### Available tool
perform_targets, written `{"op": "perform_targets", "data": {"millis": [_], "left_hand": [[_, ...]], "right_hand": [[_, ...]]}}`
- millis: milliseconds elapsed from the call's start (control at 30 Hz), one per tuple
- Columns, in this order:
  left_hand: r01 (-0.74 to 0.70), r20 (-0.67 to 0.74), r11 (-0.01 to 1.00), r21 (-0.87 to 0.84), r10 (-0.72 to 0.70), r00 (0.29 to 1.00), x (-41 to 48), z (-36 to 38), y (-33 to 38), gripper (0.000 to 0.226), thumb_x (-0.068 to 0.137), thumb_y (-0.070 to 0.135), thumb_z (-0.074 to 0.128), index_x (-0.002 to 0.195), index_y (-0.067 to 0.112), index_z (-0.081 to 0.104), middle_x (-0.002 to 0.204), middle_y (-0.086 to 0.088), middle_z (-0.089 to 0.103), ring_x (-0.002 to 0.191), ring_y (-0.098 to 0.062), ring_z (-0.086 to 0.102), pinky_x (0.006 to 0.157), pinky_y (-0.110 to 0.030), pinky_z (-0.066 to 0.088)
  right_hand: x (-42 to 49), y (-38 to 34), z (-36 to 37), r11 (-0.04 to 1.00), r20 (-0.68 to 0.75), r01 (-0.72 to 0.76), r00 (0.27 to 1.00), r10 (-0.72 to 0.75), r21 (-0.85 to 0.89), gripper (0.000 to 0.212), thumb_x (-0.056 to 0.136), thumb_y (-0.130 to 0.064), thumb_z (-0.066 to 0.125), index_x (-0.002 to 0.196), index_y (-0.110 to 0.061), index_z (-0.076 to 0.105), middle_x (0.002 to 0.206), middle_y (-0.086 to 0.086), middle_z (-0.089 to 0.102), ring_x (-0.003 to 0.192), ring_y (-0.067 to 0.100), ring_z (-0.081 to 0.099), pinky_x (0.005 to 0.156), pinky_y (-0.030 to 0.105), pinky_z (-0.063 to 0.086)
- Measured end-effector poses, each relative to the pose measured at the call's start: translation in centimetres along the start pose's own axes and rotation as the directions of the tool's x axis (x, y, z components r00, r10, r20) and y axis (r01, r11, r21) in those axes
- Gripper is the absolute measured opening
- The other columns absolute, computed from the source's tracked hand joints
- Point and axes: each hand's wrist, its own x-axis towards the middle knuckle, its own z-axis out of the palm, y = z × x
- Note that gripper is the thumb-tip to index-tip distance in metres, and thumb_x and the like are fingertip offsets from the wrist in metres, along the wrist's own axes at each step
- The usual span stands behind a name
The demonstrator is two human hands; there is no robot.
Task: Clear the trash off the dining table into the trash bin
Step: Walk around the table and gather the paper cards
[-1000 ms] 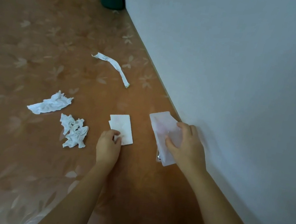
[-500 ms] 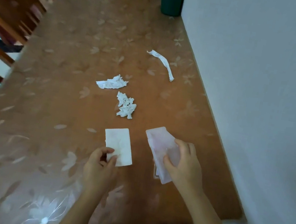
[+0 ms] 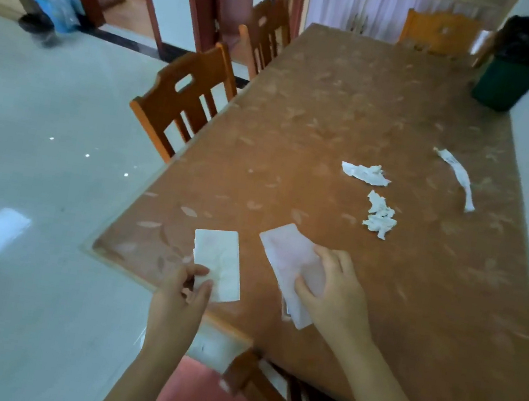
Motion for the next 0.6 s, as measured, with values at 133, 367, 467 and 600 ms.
{"op": "perform_targets", "data": {"millis": [133, 367, 467, 600], "left_hand": [[0.044, -0.120, 0.997, -0.055, -0.050, 0.992, 1.1, -8.8, -4.4, 0.022, 0.082, 0.008, 0.062, 0.084, 0.030, 0.059, 0.070, 0.007, 0.057, 0.058, 0.004, 0.051, 0.055, -0.015, 0.038], [0.127, -0.295, 0.992, -0.018, -0.126, 0.947, 3.5, -23.7, -13.3, 0.022, 0.082, 0.012, 0.062, 0.083, 0.034, 0.056, 0.072, 0.006, 0.057, 0.067, 0.006, 0.050, 0.057, -0.015, 0.035], [0.155, -0.343, 0.988, -0.017, -0.152, 0.927, 4.4, -28.1, -16.0, 0.025, 0.082, 0.009, 0.061, 0.083, 0.034, 0.055, 0.073, 0.004, 0.057, 0.067, 0.005, 0.050, 0.057, -0.010, 0.037], [0.195, -0.385, 0.980, -0.033, -0.192, 0.903, 6.5, -32.2, -18.9, 0.024, 0.082, 0.008, 0.061, 0.084, 0.032, 0.056, 0.074, 0.004, 0.057, 0.070, 0.005, 0.050, 0.058, -0.005, 0.036]], "right_hand": [[0.5, -8.4, 5.4, 0.989, 0.074, 0.136, 0.989, -0.131, -0.062, 0.044, 0.077, -0.032, 0.062, 0.118, -0.020, 0.050, 0.108, 0.002, 0.051, 0.082, 0.022, 0.057, 0.061, 0.025, 0.042], [0.6, -22.9, 16.0, 0.965, 0.135, 0.259, 0.958, -0.251, -0.044, 0.043, 0.076, -0.024, 0.065, 0.116, -0.014, 0.054, 0.105, 0.009, 0.055, 0.087, 0.029, 0.058, 0.071, 0.026, 0.039], [0.4, -27.7, 20.1, 0.952, 0.228, 0.306, 0.928, -0.294, -0.016, 0.043, 0.078, -0.027, 0.061, 0.118, -0.017, 0.052, 0.109, 0.008, 0.054, 0.095, 0.029, 0.056, 0.081, 0.037, 0.045], [1.1, -32.0, 24.3, 0.928, 0.280, 0.372, 0.889, -0.362, 0.016, 0.043, 0.076, -0.026, 0.063, 0.117, -0.016, 0.052, 0.109, 0.008, 0.056, 0.096, 0.027, 0.055, 0.076, 0.027, 0.033]]}}
